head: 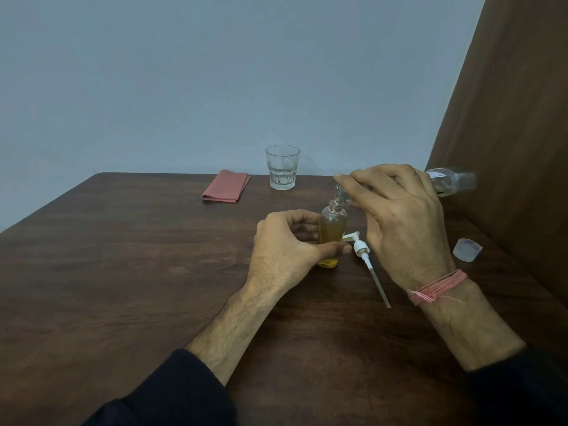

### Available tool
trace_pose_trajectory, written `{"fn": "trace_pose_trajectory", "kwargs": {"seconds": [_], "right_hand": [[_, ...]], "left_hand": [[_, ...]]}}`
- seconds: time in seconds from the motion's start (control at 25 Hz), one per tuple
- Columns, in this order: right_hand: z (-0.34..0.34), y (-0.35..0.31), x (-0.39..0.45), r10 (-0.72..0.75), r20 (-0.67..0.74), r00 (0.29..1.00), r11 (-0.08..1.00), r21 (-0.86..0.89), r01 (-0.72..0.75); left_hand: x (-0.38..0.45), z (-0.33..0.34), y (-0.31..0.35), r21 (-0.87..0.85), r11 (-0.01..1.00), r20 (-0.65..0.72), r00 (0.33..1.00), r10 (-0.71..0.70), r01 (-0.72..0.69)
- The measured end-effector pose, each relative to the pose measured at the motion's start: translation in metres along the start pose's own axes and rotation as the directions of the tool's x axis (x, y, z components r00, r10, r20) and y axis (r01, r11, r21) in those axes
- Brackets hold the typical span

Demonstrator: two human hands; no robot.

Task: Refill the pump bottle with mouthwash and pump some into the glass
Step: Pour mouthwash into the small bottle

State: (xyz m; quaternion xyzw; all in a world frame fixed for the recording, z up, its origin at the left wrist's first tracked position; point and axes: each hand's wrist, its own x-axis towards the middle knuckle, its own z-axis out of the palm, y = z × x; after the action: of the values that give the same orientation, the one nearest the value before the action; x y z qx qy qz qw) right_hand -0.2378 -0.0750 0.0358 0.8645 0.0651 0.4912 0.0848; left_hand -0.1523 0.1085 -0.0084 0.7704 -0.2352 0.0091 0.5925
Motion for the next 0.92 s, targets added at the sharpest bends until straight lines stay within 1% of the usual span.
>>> {"fn": "trace_pose_trajectory", "kwargs": {"seconds": [0.36, 0.68, 0.92], "right_hand": [[-0.0008, 0.0004, 0.0002, 0.002, 0.004, 1.000, 1.000, -0.003, -0.002], [0.0001, 0.0014, 0.0004, 0.007, 0.016, 1.000, 1.000, 0.000, -0.007], [-0.0013, -0.0008, -0.0025, 0.036, 0.017, 0.999, 0.999, 0.021, -0.036]], "left_hand": [[-0.0012, 0.0002, 0.0017, 0.002, 1.000, -0.009, 1.000, -0.012, 0.012], [-0.0027, -0.0007, 0.0029, 0.006, 1.000, -0.010, 1.000, 0.005, -0.005], [-0.0065, 0.0007, 0.0036, 0.084, 0.993, -0.034, 0.996, 0.080, -0.077]]}}
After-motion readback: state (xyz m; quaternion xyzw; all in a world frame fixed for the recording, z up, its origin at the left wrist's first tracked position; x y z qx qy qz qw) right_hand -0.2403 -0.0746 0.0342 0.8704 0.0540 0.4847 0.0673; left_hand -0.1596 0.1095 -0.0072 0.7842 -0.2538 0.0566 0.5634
